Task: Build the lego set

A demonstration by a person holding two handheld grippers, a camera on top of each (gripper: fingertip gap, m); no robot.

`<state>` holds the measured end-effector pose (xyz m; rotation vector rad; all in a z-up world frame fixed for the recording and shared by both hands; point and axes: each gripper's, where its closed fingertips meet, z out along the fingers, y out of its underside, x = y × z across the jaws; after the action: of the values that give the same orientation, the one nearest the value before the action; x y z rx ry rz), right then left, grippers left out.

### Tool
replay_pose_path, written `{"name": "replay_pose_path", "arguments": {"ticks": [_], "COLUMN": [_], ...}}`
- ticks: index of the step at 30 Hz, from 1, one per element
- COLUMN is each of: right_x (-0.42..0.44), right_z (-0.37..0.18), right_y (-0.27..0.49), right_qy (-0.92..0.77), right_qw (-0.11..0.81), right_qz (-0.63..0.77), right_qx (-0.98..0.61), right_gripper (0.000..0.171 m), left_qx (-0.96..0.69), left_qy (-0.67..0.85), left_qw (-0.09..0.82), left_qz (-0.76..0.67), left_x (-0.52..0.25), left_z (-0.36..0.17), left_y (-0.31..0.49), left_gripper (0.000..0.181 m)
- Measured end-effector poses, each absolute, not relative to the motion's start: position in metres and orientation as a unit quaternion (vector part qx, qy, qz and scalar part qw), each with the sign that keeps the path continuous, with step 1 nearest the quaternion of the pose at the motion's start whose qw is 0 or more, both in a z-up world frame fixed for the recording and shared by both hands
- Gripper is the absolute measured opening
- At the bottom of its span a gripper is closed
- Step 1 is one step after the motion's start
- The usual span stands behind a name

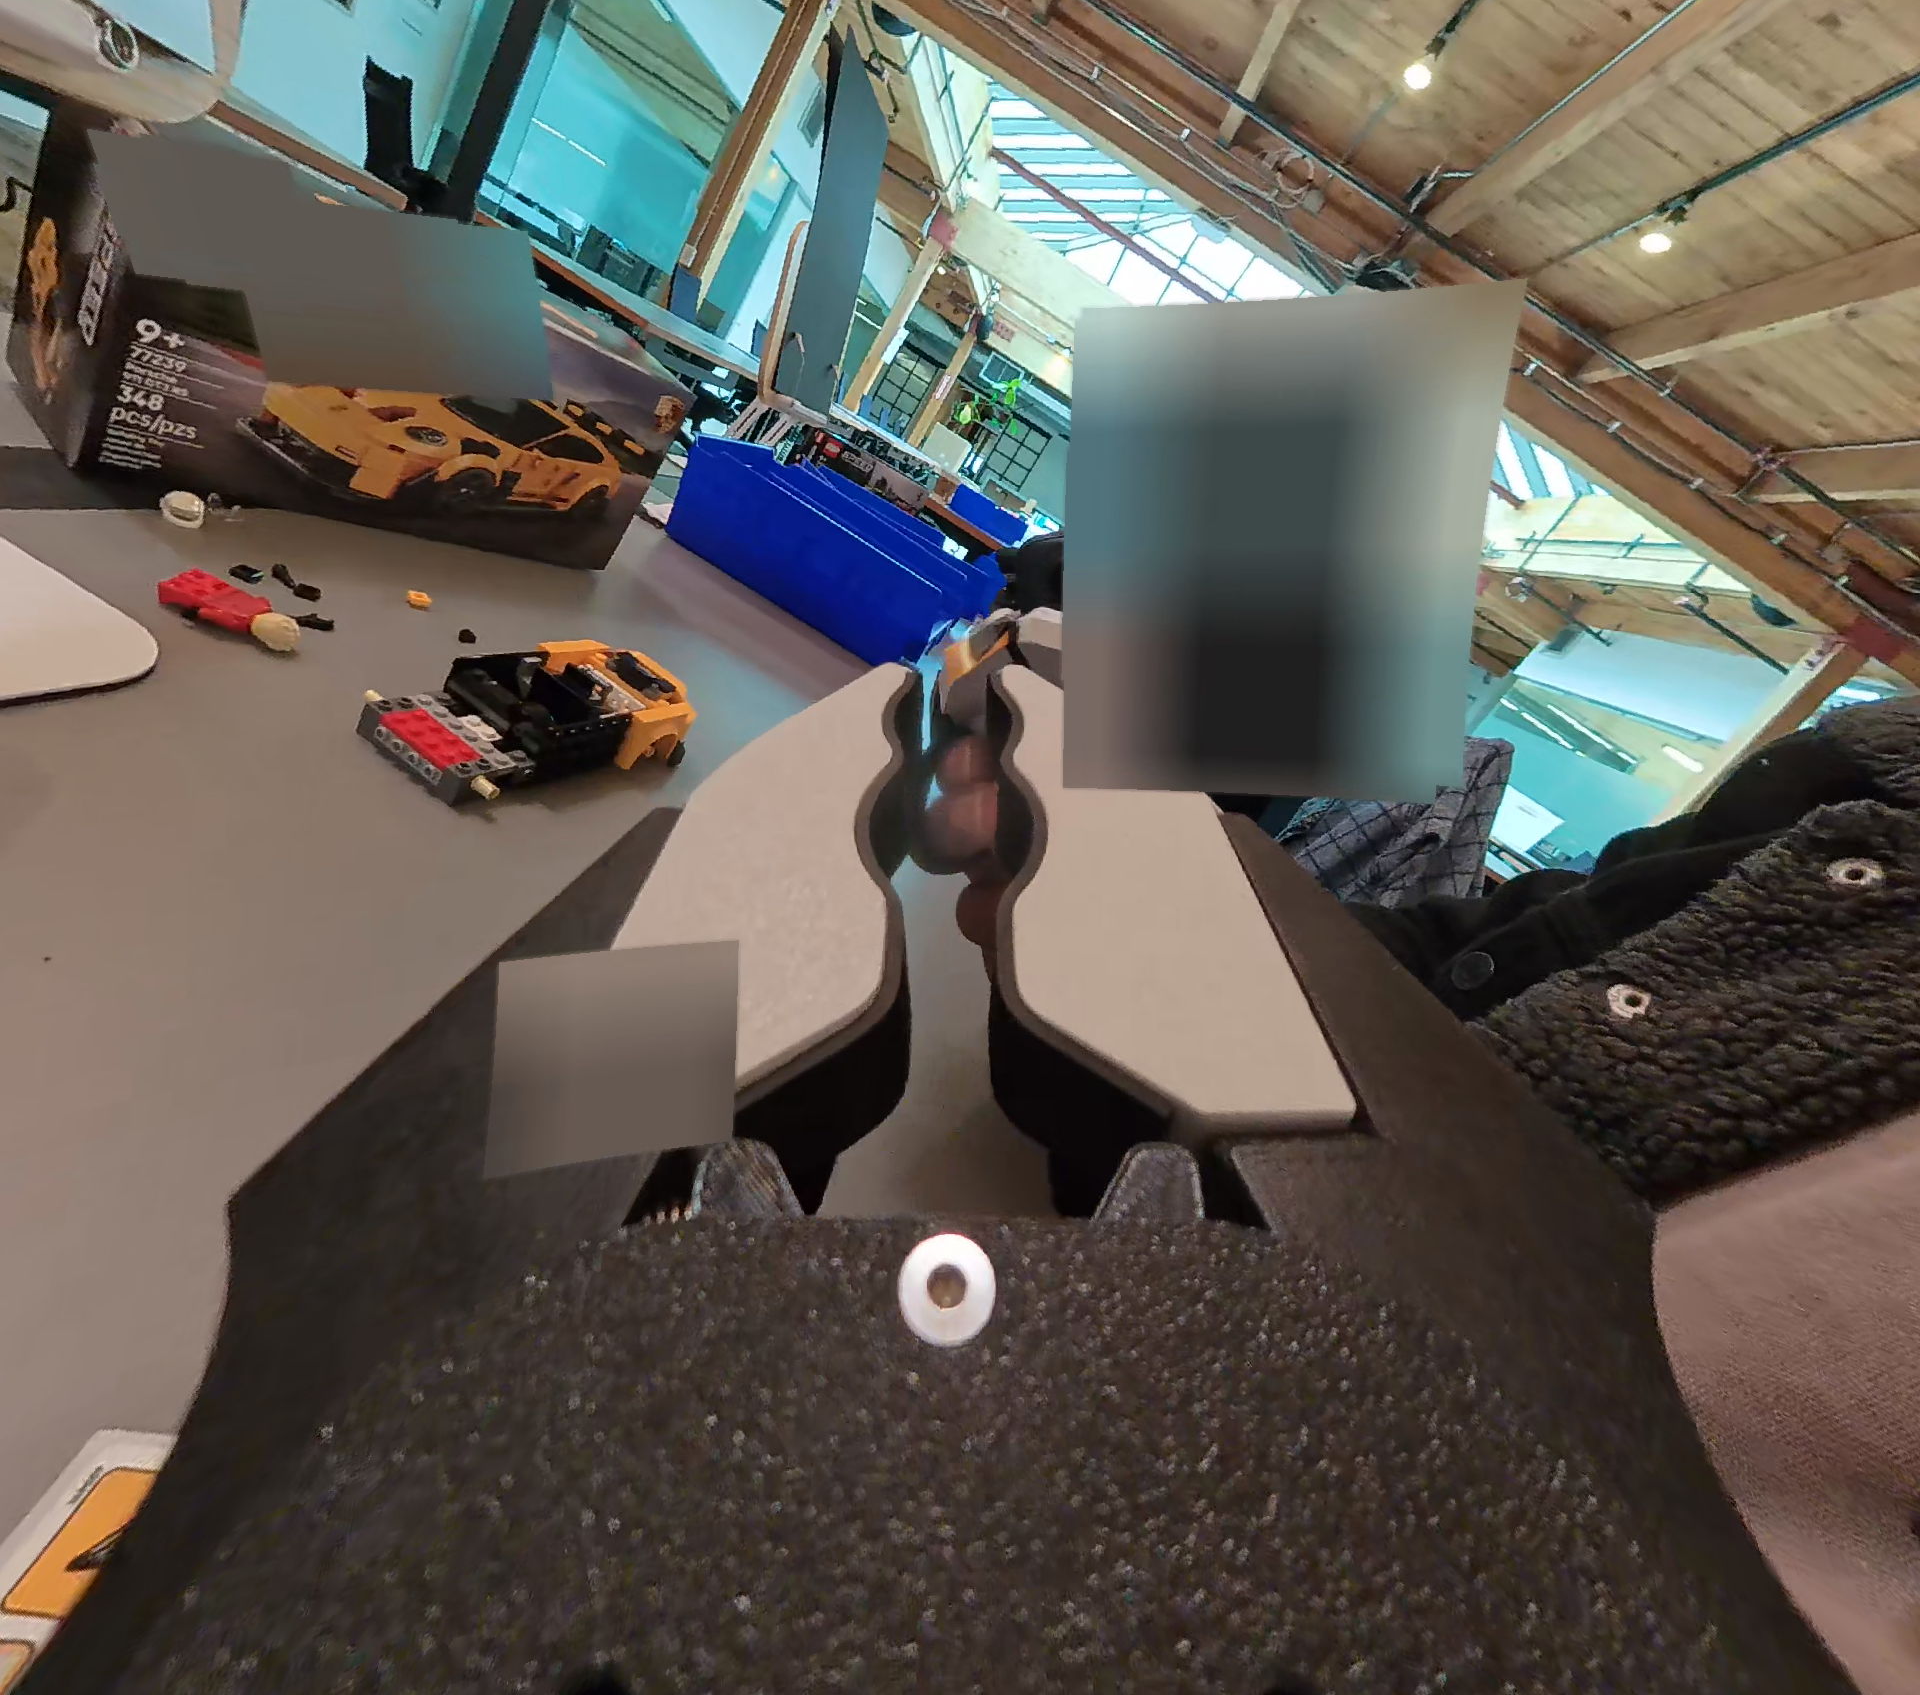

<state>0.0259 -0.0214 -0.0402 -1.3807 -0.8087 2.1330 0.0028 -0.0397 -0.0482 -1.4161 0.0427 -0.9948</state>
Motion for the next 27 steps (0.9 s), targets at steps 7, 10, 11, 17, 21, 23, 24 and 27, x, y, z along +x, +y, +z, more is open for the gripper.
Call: {"name": "replay_pose_path", "arguments": {"ticks": [7,10,11,17,21,23,24,27], "right_x": [0.025,0.025,0.026,0.025,0.025,0.025,0.024,0.024], "right_z": [-0.044,-0.044,-0.044,-0.045,-0.047,-0.048,-0.048,-0.046], "right_y": [-0.022,-0.022,-0.021,-0.022,-0.024,-0.027,-0.029,-0.033], "right_qy": [-0.298,-0.298,-0.297,-0.301,-0.31,-0.321,-0.33,-0.366], "right_qw": [0.233,0.235,0.236,0.236,0.236,0.232,0.232,0.243], "right_qz": [0.775,0.775,0.775,0.773,0.769,0.765,0.762,0.746], "right_qx": [-0.506,-0.506,-0.506,-0.507,-0.507,-0.508,-0.506,-0.501], "right_gripper": [0.0,0.0,0.0,0.0,0.0,0.0,0.0,0.014], "left_qx": [-0.622,-0.621,-0.621,-0.624,-0.632,-0.641,-0.649,-0.676], "left_qy": [0.008,0.009,0.009,0.006,0.008,0.014,0.02,0.049], "left_qw": [0.641,0.642,0.642,0.64,0.632,0.623,0.617,0.589], "left_qz": [-0.45,-0.449,-0.449,-0.448,-0.448,-0.448,-0.445,-0.441], "left_x": [0.001,0.001,0.001,-0.001,-0.002,-0.003,-0.004,-0.005], "left_z": [-0.05,-0.049,-0.049,-0.05,-0.05,-0.05,-0.05,-0.048], "left_y": [-0.039,-0.04,-0.04,-0.039,-0.04,-0.041,-0.041,-0.043], "left_gripper": [0.005,0.004,0.004,0.0,0.0,0.0,0.0,0.0]}}
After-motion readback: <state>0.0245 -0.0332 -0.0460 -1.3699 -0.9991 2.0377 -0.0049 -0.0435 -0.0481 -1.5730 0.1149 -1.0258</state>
